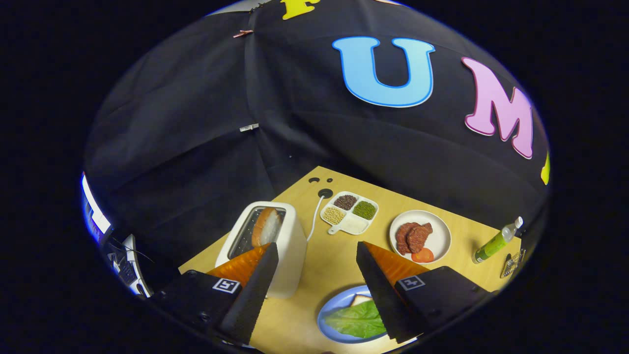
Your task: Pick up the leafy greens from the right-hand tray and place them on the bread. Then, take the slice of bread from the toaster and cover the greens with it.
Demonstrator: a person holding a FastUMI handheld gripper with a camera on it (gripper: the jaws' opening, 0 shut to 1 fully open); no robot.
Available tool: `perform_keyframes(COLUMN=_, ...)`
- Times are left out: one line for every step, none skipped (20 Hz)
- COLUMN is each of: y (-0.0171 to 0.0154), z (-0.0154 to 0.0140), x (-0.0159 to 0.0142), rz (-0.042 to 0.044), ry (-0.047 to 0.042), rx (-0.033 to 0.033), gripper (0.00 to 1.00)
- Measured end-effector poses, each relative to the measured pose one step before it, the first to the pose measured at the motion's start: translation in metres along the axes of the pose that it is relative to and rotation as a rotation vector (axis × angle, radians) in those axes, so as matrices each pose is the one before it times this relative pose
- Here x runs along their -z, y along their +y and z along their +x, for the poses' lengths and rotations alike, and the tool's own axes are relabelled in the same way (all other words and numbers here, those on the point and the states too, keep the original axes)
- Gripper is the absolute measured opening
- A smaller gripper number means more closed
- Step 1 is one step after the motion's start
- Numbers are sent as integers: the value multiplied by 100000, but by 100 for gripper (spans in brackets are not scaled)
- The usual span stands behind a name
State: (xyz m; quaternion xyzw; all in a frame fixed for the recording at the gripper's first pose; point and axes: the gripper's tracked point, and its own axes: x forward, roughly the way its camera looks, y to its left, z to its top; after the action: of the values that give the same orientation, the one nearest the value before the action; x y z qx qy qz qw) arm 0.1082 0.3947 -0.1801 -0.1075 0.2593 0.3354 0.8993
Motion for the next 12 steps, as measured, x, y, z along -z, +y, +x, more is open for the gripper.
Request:
perform_keyframes(y=1106, z=733, x=-645, rz=-429, ry=-444, rx=-1871, gripper=100)
perform_keyframes(y=1056, z=688, x=-461, rz=-249, ry=-72, rx=-1371, gripper=100)
perform_keyframes(y=856, z=731, x=-256, rz=-177, ry=235, rx=-1450, gripper=100)
perform_keyframes(y=929, z=798, x=-2, rz=-312, ry=807, rx=-1466, gripper=100)
perform_keyframes(y=778, z=872, x=34, rz=-489, ry=866, rx=-1018, gripper=100)
perform_keyframes(y=613, z=757, x=112, rz=-809, ry=741, rx=-801, gripper=100)
perform_keyframes(y=577, z=858, x=164, rz=-883, ry=799, rx=-569, gripper=100)
perform_keyframes(y=424, z=562, x=284, rz=-848, ry=687, rx=-122, gripper=100)
perform_keyframes(y=281, z=681, x=172, rz=-643, ry=715, rx=165, gripper=100)
perform_keyframes(y=217, z=750, x=319, rz=-360, ry=1180, rx=475, gripper=100)
perform_keyframes(y=88, z=609, x=361, rz=-305, ry=1250, rx=596, gripper=100)
perform_keyframes(y=-11, z=705, x=384, rz=-423, ry=1341, rx=696, gripper=100)
